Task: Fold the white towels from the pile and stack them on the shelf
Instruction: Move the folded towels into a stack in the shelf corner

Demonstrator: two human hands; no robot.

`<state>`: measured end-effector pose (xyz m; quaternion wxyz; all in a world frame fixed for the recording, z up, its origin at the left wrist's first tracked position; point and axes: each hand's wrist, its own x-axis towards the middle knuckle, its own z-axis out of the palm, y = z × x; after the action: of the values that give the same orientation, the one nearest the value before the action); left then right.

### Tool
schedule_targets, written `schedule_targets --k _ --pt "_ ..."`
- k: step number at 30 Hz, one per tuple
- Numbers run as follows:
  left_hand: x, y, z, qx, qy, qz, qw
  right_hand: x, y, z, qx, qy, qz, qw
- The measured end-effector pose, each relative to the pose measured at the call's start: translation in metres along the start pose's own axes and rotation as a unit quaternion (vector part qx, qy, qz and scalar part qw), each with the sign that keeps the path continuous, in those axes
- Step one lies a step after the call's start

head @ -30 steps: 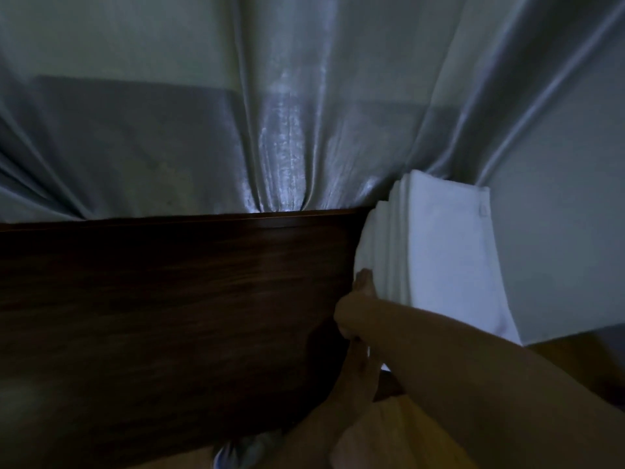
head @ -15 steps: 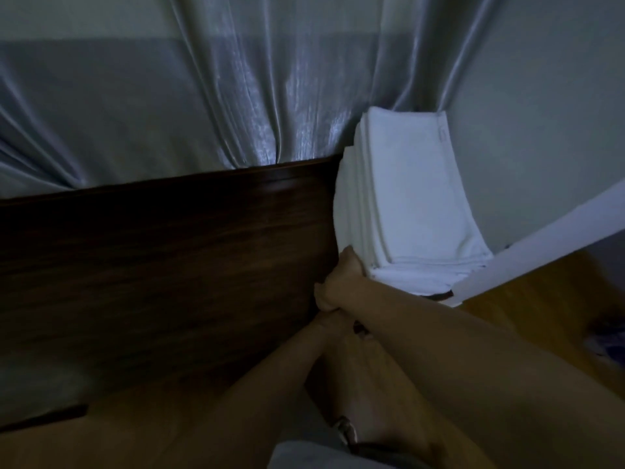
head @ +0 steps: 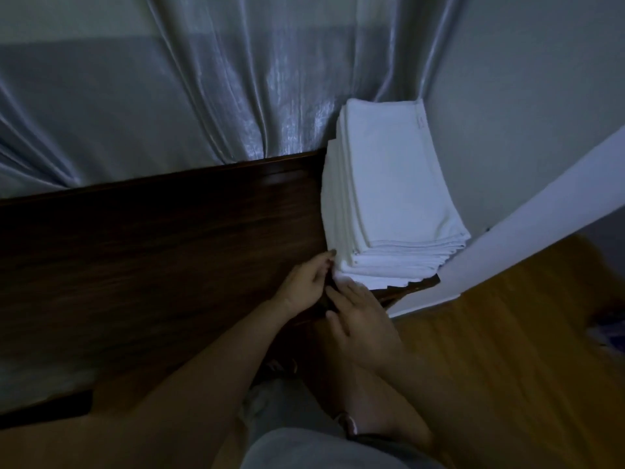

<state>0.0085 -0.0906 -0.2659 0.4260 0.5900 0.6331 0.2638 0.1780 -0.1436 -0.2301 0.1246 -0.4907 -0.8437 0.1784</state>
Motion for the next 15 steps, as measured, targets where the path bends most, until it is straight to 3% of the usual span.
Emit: schedule_targets --k 2,3,4,6,7,8,10,13,15 --pt "0.020 0.003 0.002 -0.111 0.053 -0.046 0.991 -0.008 -0.001 -0.001 0.154 0.080 0.121 0.977" --pt "0.029 0.007 0.005 -0.170 0.083 -0.069 0.980 -0.004 -0.001 -0.004 0.257 0.100 0.239 0.931" --pt "0.032 0.020 0.004 -0.235 0.103 -0.097 0.962 0.004 0.000 -0.005 0.359 0.136 0.343 0.857" --pt "0.033 0.060 -0.004 -0.373 0.144 -0.145 0.905 0.020 0.011 -0.004 0.548 0.220 0.477 0.651" --pt "0.040 0.066 -0.002 -0.429 0.151 -0.166 0.875 0.030 0.014 -0.006 0.605 0.251 0.498 0.569" --pt "0.042 0.078 -0.004 -0.488 0.135 -0.185 0.842 0.040 0.018 -0.007 0.645 0.275 0.491 0.516" --pt "0.051 0.086 0.002 -0.543 0.079 -0.204 0.811 0.057 0.011 -0.021 0.677 0.312 0.483 0.459" --pt "0.052 0.097 0.015 -0.557 -0.013 -0.202 0.806 0.078 -0.001 -0.025 0.679 0.349 0.475 0.439" --pt "0.061 0.089 0.016 -0.567 -0.006 -0.199 0.799 0.082 -0.005 -0.023 0.674 0.373 0.488 0.410"
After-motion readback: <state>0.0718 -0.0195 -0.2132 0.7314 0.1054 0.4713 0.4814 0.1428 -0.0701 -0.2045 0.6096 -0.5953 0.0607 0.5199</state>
